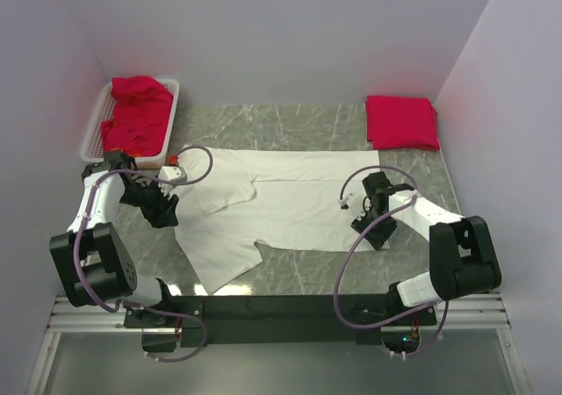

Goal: Fold and stack the t-shirts
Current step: Fold the tshirt

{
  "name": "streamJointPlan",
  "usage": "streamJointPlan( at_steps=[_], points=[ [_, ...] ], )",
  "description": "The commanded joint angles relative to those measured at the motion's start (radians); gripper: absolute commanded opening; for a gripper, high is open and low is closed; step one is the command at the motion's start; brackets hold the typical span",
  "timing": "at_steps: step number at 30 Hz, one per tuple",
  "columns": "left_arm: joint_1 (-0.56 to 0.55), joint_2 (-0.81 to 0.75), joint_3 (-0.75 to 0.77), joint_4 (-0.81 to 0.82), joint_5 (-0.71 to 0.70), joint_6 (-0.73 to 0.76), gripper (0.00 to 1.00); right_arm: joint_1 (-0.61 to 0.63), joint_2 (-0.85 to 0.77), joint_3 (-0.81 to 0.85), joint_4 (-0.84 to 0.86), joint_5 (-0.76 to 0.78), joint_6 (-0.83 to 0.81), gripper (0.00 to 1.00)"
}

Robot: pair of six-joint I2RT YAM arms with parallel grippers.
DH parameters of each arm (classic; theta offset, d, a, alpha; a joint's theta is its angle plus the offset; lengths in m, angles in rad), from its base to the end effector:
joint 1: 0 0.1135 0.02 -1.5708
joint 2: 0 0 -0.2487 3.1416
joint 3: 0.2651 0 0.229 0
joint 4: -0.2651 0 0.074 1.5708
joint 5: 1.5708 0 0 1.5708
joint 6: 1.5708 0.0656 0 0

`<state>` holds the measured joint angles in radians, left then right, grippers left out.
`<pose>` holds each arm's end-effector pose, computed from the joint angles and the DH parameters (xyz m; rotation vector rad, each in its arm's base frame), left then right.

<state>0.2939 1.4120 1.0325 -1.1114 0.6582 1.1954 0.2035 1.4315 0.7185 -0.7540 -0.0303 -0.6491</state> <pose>0.2205 0.0248 0.2074 1.1552 2.3060 -0.5778 0.2017 0.0436 0.1218 -1.2566 2.7612 0.0100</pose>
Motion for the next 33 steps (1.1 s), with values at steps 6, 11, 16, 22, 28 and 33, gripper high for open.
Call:
streamJointPlan(
  at_steps=[6,11,16,22,28,33],
  points=[
    [-0.001,0.008,-0.011,-0.007,-0.009,0.059,0.66,0.002,-0.005,-0.024,-0.082,-0.048,-0.084,0.52],
    [-0.001,0.012,-0.025,-0.011,-0.023,0.099,0.66,0.001,-0.016,-0.036,-0.114,-0.043,-0.113,0.53],
    [-0.001,-0.016,-0.078,0.013,-0.069,0.136,0.65,0.002,-0.054,-0.053,-0.088,-0.01,-0.124,0.51],
    [0.001,-0.034,-0.115,0.009,-0.075,0.188,0.65,0.001,-0.034,-0.068,-0.061,0.023,-0.121,0.28],
    [-0.038,-0.117,-0.241,0.094,-0.152,0.265,0.61,0.001,-0.036,-0.063,-0.061,0.038,-0.104,0.19],
    [-0.122,-0.176,-0.327,0.194,-0.178,0.247,0.61,0.002,-0.057,-0.062,-0.062,0.041,-0.089,0.17]
  ],
)
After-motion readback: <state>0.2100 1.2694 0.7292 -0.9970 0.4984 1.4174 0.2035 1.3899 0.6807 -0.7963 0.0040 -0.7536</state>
